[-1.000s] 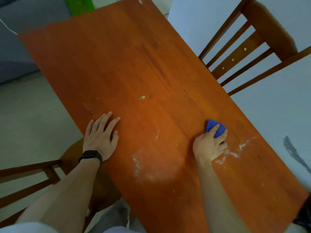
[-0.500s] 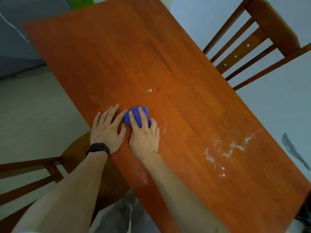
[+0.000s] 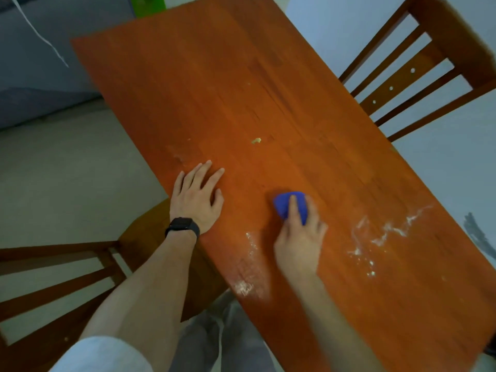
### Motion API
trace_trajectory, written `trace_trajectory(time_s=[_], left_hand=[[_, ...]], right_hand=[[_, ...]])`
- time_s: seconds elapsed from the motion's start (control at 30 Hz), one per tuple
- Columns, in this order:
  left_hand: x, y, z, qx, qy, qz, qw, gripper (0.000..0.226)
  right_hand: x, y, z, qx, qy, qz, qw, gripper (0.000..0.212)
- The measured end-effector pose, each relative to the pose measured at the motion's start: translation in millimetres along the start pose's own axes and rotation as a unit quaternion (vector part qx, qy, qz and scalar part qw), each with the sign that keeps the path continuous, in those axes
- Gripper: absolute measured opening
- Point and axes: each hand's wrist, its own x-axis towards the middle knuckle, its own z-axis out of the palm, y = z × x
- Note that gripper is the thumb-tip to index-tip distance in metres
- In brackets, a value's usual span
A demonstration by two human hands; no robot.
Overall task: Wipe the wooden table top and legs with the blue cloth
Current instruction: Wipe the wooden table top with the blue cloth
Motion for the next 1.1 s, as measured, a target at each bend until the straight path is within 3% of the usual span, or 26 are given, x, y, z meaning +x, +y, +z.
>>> trace_trajectory(time_s=[0.13, 0.23, 0.3, 0.4, 0.5, 0.6, 0.73, 0.83, 0.93, 1.1], left_hand=[[-1, -4, 4, -0.001, -0.011, 0.003, 1.000, 0.054], [-2, -5, 5, 0.002, -0.017, 0.007, 1.000, 0.052], [-2, -3, 4, 0.011, -0.025, 0.007, 1.000, 0.052], [-2, 0, 0, 0.019, -0.029, 0.008, 0.999, 0.052], [-4, 7, -5, 0.035, -0.045, 0.013, 0.998, 0.052], [-11, 17, -14, 0.069, -0.098, 0.007, 0.993, 0.056], [-46, 37, -25, 0.081, -0.128, 0.021, 0.988, 0.056], [-87, 49, -27, 0.077, -0.157, 0.027, 0.984, 0.056], [-126, 52, -25, 0.092, -0.206, 0.022, 0.974, 0.059], [-162, 61, -28, 0.113, -0.242, -0.018, 0.963, 0.061]], right_hand=[[-72, -88, 28, 0.006, -0.079, -0.107, 0.991, 0.078], [-90, -60, 32, -0.020, -0.068, -0.091, 0.993, 0.077], [-89, -3, 21, -0.051, -0.060, -0.019, 0.997, 0.063], [-83, 94, -4, -0.102, -0.037, 0.140, 0.984, 0.059], [-84, 120, -27, -0.075, 0.016, 0.202, 0.976, 0.055], [-97, 62, -29, -0.046, 0.018, 0.085, 0.995, 0.059], [-135, -25, 4, 0.018, -0.085, -0.108, 0.990, 0.086], [-146, -28, 11, 0.021, -0.124, -0.155, 0.980, 0.093], [-148, 26, -7, -0.012, -0.120, -0.102, 0.987, 0.083], [-137, 123, -42, -0.022, -0.068, 0.119, 0.990, 0.063]])
